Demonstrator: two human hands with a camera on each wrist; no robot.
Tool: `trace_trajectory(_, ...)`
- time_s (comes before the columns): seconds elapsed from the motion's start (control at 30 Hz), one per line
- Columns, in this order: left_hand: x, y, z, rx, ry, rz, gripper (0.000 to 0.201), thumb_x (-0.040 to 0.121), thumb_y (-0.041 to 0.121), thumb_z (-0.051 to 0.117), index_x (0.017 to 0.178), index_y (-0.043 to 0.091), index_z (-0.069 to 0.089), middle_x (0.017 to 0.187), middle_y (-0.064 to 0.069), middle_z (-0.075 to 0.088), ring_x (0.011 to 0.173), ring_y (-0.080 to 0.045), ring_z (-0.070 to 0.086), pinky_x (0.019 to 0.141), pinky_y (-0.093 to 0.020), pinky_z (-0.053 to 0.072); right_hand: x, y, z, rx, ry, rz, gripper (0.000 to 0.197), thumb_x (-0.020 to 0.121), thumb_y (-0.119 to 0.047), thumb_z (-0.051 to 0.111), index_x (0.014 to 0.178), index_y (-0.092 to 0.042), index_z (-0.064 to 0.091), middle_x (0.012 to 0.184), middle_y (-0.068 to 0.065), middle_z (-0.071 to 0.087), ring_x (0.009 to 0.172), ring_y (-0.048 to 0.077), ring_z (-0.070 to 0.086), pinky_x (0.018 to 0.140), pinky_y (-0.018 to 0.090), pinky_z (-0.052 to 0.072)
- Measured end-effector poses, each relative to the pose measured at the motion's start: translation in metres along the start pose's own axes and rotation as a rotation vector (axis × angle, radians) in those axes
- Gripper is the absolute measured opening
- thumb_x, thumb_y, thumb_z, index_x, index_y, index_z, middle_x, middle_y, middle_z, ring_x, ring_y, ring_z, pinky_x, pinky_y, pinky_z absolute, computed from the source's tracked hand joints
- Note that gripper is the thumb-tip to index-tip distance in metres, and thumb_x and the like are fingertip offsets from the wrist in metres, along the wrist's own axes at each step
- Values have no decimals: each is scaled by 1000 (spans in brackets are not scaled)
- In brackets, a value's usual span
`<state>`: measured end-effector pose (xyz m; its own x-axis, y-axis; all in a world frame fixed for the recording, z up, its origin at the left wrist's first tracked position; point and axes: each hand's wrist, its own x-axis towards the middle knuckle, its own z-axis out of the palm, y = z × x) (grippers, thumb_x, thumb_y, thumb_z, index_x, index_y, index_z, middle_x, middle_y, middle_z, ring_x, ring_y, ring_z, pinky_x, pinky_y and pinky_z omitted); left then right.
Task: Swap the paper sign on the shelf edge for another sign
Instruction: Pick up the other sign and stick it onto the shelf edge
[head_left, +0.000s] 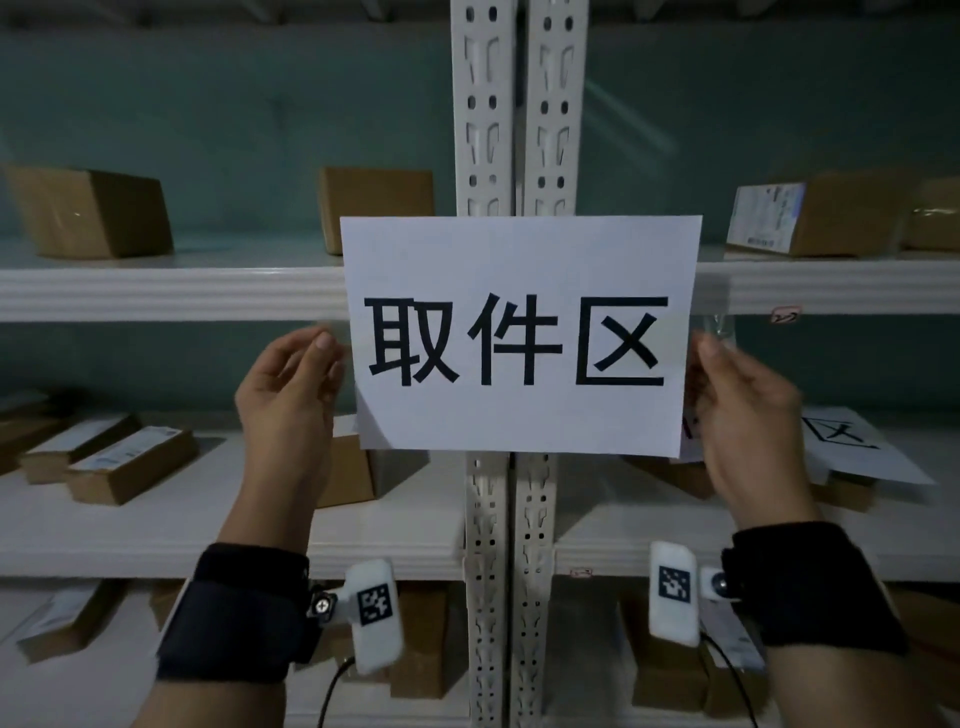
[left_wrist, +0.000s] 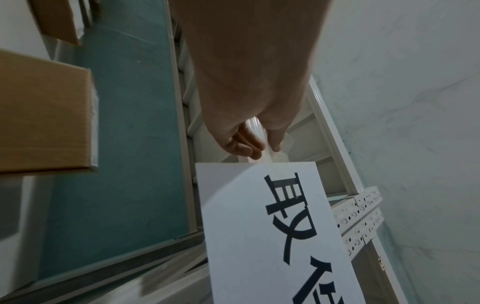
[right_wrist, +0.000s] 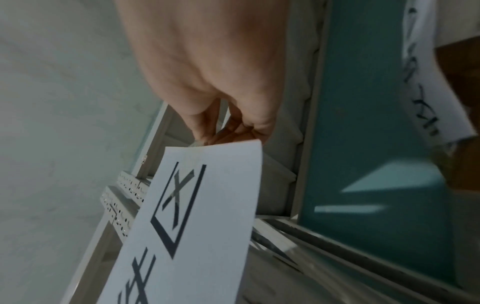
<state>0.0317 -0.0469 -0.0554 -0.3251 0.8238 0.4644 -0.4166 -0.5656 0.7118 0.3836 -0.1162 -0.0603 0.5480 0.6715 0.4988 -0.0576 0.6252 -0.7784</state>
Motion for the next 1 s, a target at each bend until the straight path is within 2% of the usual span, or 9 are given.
trace_trajectory(0.07, 10, 3, 4, -13, 33, 21, 11, 99, 10, 70, 106, 15, 77, 97, -1, 77, 95, -14, 74, 94, -26, 59, 16, -1, 0, -41, 8, -65, 13, 99, -14, 69, 104, -21, 79, 97, 1, 81, 95, 15, 73, 92, 33, 57)
trace_trajectory(0.17, 23, 8, 16, -15, 107, 45, 15, 95, 7, 75, 109, 11, 79, 102, -6, 80, 98, -18, 77, 93, -27, 61, 35, -5, 3, -95, 15, -121, 13, 96, -8, 69, 94, -21, 72, 85, -3, 80, 84, 12, 73, 80, 33, 55)
trace_trajectory(0.3, 35, 8, 31, -12, 153, 102, 24, 90, 6, 80, 115, 3, 78, 105, -15, 80, 96, -22, 79, 92, -30, 63, 50, -6, 9, -121, 27, -145, 15, 97, -9, 69, 90, -23, 71, 86, -3, 78, 85, 11, 72, 76, 31, 56)
trace_trajectory(0.4, 44, 4, 38, 29, 176, 176, 31, 88, 7, 83, 117, -3, 75, 104, -22, 78, 90, -23, 78, 88, -30, 64, 59, -5, 11, -166, 65, -190, 13, 95, -10, 72, 92, -23, 73, 90, -1, 78, 78, 6, 72, 70, 23, 58)
trace_trajectory(0.53, 51, 2, 42, 228, 200, 311, 16, 86, 16, 87, 89, 8, 73, 84, -10, 75, 75, -15, 72, 76, -23, 61, 71, -7, 11, -206, 70, -200, 8, 94, -11, 73, 95, -20, 74, 89, -3, 79, 73, 3, 71, 64, 17, 57)
trace_trajectory(0.57, 52, 2, 42, 265, 197, 339, 18, 85, 18, 87, 88, 7, 73, 83, -10, 75, 75, -15, 72, 76, -24, 61, 73, -7, 11, -214, 71, -198, 8, 94, -12, 73, 94, -20, 75, 86, -4, 79, 73, 3, 71, 64, 17, 57)
trace_trajectory(0.7, 51, 0, 39, 319, 216, 390, 26, 85, 23, 87, 95, 2, 75, 85, -7, 76, 77, -14, 71, 76, -21, 61, 78, -6, 17, -279, 70, -264, 10, 93, -11, 75, 89, -20, 73, 83, -4, 78, 72, 5, 71, 63, 15, 55)
trace_trajectory(0.83, 50, -3, 33, 292, 228, 395, 23, 86, 22, 87, 97, 6, 74, 83, 0, 75, 78, -10, 72, 81, -23, 61, 81, -4, 24, -327, 75, -334, 8, 92, -10, 76, 92, -5, 70, 86, 9, 74, 72, 15, 69, 60, 18, 56)
trace_trajectory(1.0, 50, -5, 35, 280, 216, 415, 35, 87, 22, 86, 105, -4, 70, 88, -2, 76, 82, -10, 75, 84, -23, 62, 80, 0, 23, -372, 91, -359, 20, 96, -18, 73, 86, -3, 65, 76, 7, 69, 57, 10, 62, 59, 20, 54)
